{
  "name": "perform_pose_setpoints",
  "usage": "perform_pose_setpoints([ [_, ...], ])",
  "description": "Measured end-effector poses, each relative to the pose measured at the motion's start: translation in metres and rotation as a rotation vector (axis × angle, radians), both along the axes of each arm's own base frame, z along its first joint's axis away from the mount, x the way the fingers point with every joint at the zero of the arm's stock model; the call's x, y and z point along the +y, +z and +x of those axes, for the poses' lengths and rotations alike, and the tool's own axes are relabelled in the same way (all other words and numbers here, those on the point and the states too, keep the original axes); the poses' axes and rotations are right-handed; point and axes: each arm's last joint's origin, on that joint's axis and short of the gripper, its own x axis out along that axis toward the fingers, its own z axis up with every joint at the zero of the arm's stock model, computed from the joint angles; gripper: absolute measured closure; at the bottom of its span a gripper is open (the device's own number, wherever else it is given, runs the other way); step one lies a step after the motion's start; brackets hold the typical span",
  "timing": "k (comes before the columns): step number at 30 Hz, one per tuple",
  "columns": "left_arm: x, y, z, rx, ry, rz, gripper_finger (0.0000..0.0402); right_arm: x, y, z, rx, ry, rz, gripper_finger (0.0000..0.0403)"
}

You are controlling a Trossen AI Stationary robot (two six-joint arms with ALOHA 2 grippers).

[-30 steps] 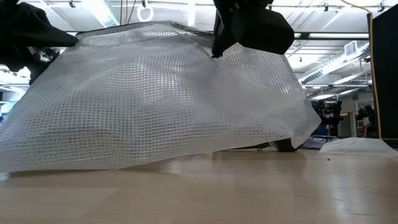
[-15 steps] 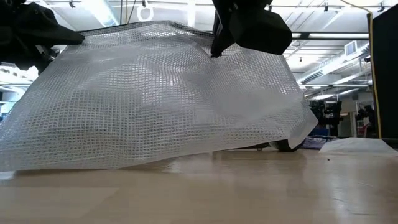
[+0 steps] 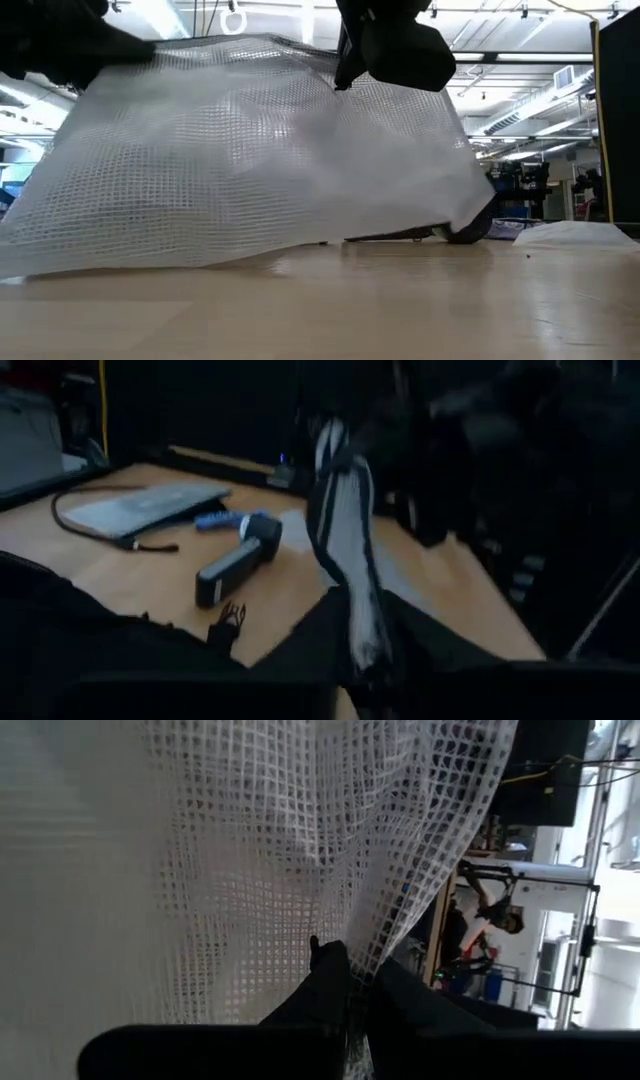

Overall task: Unpack backpack
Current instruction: Put the mini fan into the zip bag

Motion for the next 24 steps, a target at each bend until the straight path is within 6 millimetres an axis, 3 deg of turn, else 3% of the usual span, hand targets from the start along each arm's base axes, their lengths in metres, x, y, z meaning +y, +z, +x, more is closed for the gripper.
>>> perform_pose_setpoints([
  [6,-0.003,-0.005,0.006,0.067,-0.011,0.010,0.0400,0.000,0.001,0.000,-0.016,0.003,-0.030,0.0403],
  [16,-0.005,0.002,0.010,-0.008,0.016,0.074,0.0402,0.002,0.002,-0.001,-0.035,0.012,-0.070,0.0403],
  [20,-0.006,0.013,0.012,-0.046,0.027,0.141,0.0401,0.008,0.003,-0.004,-0.055,0.032,-0.108,0.0403],
  [24,-0.013,0.039,0.021,-0.006,0.032,0.273,0.0401,0.017,0.009,-0.007,-0.100,0.059,-0.167,0.0403],
])
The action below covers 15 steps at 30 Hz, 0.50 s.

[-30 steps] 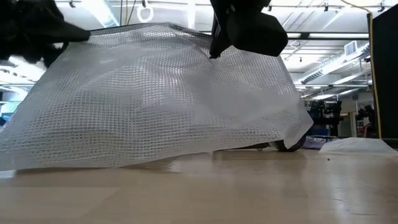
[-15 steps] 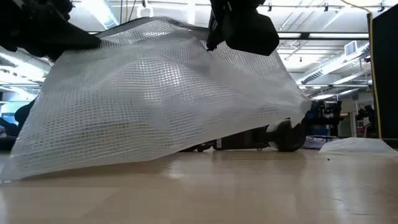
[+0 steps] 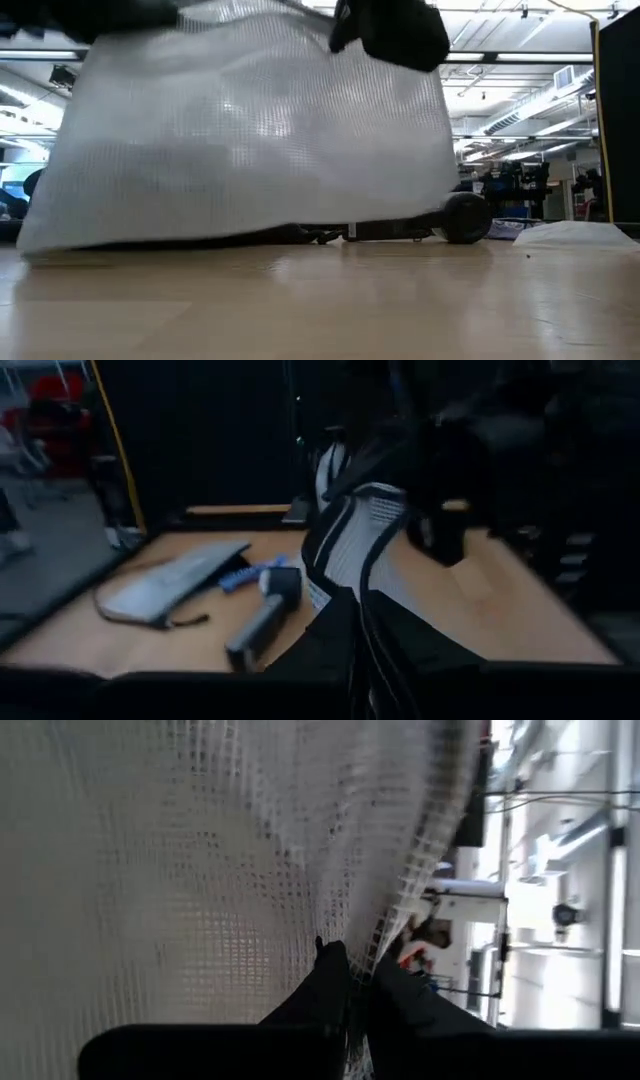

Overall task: Unpack backpack
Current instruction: Put the mini fan into the zip bag

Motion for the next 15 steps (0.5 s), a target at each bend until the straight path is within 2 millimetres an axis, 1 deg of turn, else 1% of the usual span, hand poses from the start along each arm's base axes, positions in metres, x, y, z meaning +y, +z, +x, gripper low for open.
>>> perform_pose_setpoints([
  [4,-0.011,0.026,0.012,0.133,0.039,0.181,0.0401,0.009,0.011,-0.002,-0.068,0.025,-0.045,0.0403],
  [7,-0.026,0.037,0.022,0.198,0.062,0.329,0.0401,0.013,0.014,-0.003,-0.097,0.035,-0.056,0.0403],
  [9,-0.037,0.038,0.029,0.239,0.063,0.426,0.0401,0.015,0.015,-0.003,-0.112,0.038,-0.048,0.0403],
  [11,-0.049,0.034,0.036,0.269,0.046,0.494,0.0401,0.016,0.014,-0.003,-0.119,0.039,-0.036,0.0403],
  [15,-0.066,0.023,0.047,0.308,0.029,0.539,0.0401,0.018,0.013,-0.001,-0.122,0.034,0.044,0.0403],
])
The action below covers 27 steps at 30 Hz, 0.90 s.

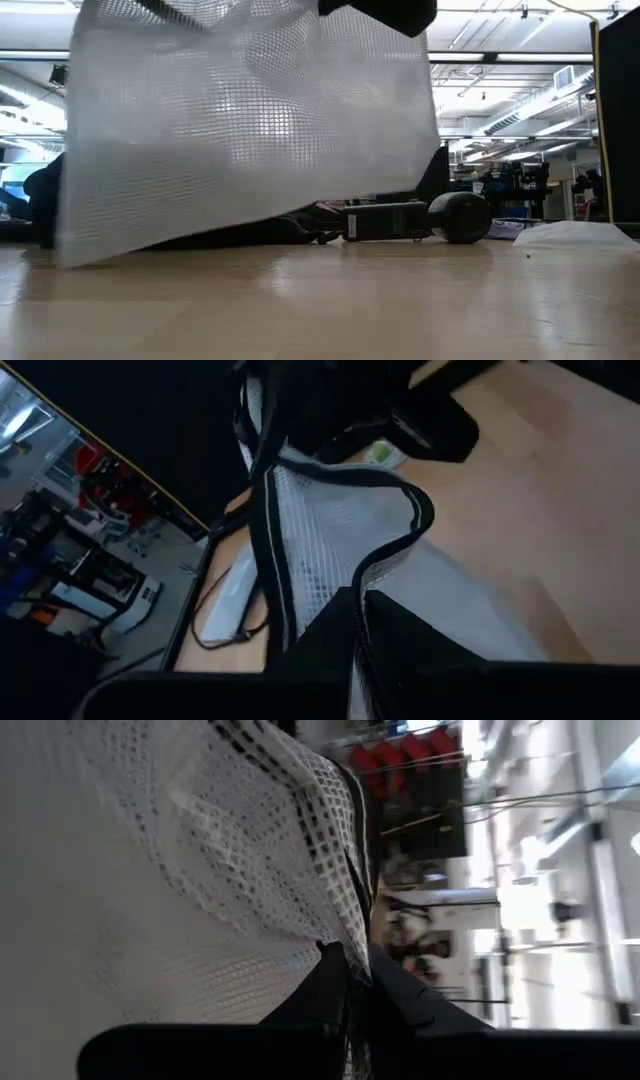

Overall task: Unpack backpack
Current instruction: Put the mini fan into the zip bag

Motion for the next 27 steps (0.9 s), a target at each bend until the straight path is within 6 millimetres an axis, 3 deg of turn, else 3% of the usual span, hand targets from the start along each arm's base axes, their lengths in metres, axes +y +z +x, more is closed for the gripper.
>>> perform_pose_setpoints([
  [6,-0.012,-0.009,-0.001,0.012,0.006,0.002,0.0401,0.003,-0.005,-0.001,0.038,-0.010,0.185,0.0403],
  [11,-0.012,-0.005,-0.004,-0.006,0.012,-0.007,0.0401,0.004,-0.008,-0.003,0.021,-0.011,0.150,0.0403],
  [16,-0.007,0.010,-0.012,-0.049,0.007,-0.050,0.0402,0.003,-0.005,-0.003,-0.011,-0.003,0.038,0.0403],
  [23,0.001,0.041,-0.040,-0.162,0.030,-0.100,0.0386,0.003,-0.002,-0.003,-0.043,0.002,-0.048,0.0403],
  [27,0.002,0.051,-0.052,-0.201,0.041,-0.117,0.0366,0.006,-0.014,-0.002,-0.052,0.007,-0.045,0.0403],
])
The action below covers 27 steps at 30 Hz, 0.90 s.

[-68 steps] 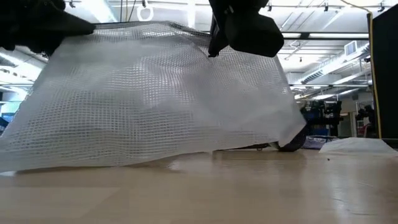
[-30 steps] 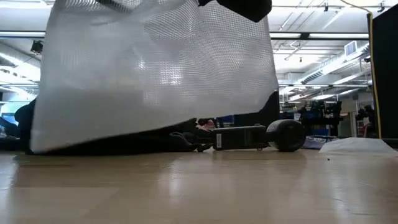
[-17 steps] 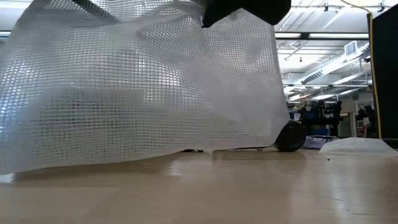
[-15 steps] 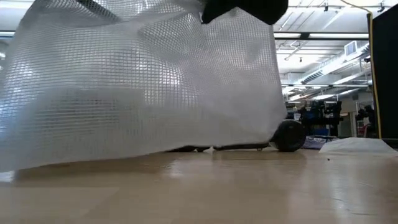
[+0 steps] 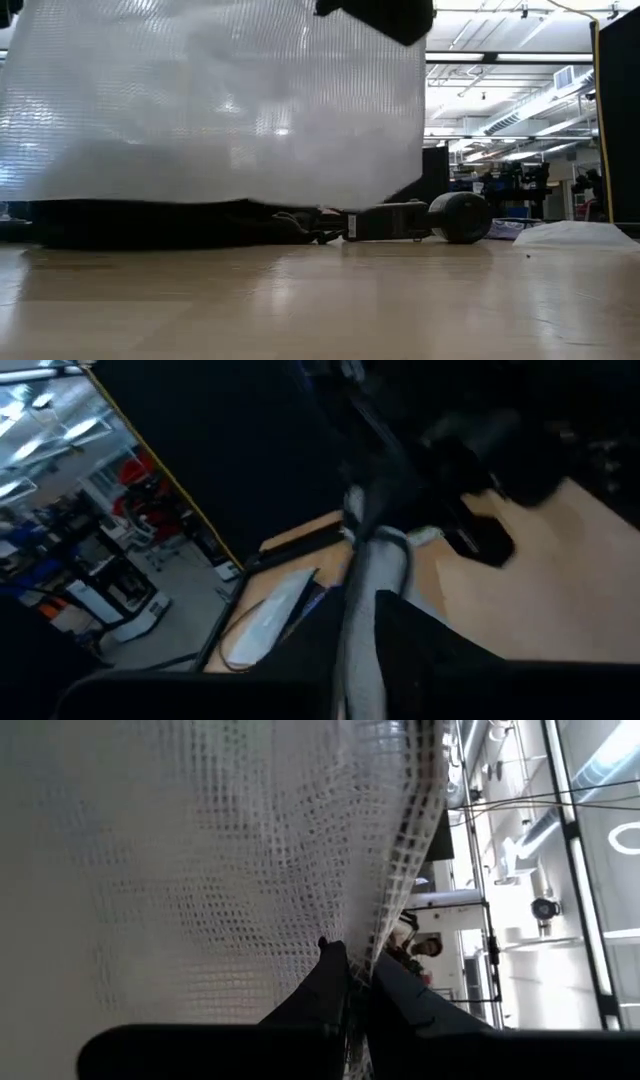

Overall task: Unpack backpack
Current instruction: Put the mini fan into the zip bag

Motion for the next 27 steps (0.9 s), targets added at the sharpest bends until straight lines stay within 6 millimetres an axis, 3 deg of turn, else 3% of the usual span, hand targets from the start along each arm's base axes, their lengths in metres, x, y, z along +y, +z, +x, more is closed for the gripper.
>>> perform_pose_setpoints([
  [6,-0.003,0.008,-0.010,-0.003,0.054,0.068,0.0331,0.000,-0.030,-0.003,0.058,0.012,-0.033,0.0403],
  [13,-0.014,0.014,-0.018,-0.021,0.006,-0.046,0.0284,-0.001,-0.038,-0.005,0.049,0.009,-0.030,0.0403],
  [21,-0.023,-0.014,-0.038,0.078,-0.064,-0.278,0.0221,0.003,-0.038,-0.007,0.042,0.019,-0.036,0.0403],
  [27,-0.028,-0.046,-0.040,0.174,0.010,-0.338,0.0210,0.006,-0.037,-0.008,0.029,0.025,-0.049,0.0403],
])
